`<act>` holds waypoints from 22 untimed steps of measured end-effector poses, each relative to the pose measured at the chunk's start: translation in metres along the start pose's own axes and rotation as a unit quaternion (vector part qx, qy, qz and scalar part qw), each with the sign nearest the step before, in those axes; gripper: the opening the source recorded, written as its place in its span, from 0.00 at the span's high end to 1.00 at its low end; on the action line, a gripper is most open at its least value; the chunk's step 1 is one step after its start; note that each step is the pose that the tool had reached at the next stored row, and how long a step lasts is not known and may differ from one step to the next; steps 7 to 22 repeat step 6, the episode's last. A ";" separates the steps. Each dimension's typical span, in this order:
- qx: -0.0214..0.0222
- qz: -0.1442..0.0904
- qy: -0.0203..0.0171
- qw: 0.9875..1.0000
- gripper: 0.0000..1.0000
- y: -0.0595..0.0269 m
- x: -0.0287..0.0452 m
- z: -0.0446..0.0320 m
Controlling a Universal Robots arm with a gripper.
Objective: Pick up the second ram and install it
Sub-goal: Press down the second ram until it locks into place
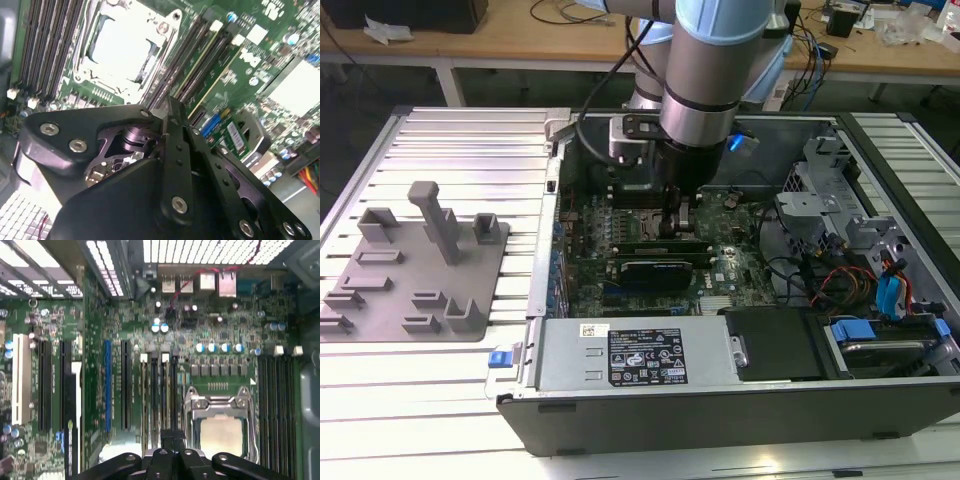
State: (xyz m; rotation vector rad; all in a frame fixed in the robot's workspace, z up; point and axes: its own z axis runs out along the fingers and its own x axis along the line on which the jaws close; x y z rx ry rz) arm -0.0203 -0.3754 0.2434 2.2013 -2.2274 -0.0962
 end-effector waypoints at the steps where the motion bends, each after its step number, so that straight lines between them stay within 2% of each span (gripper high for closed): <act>1: 0.000 0.000 0.000 1.000 0.92 -0.0003 0.0000 0.0000; 22: 0.000 0.000 0.000 1.000 0.92 -0.0003 0.0000 -0.0005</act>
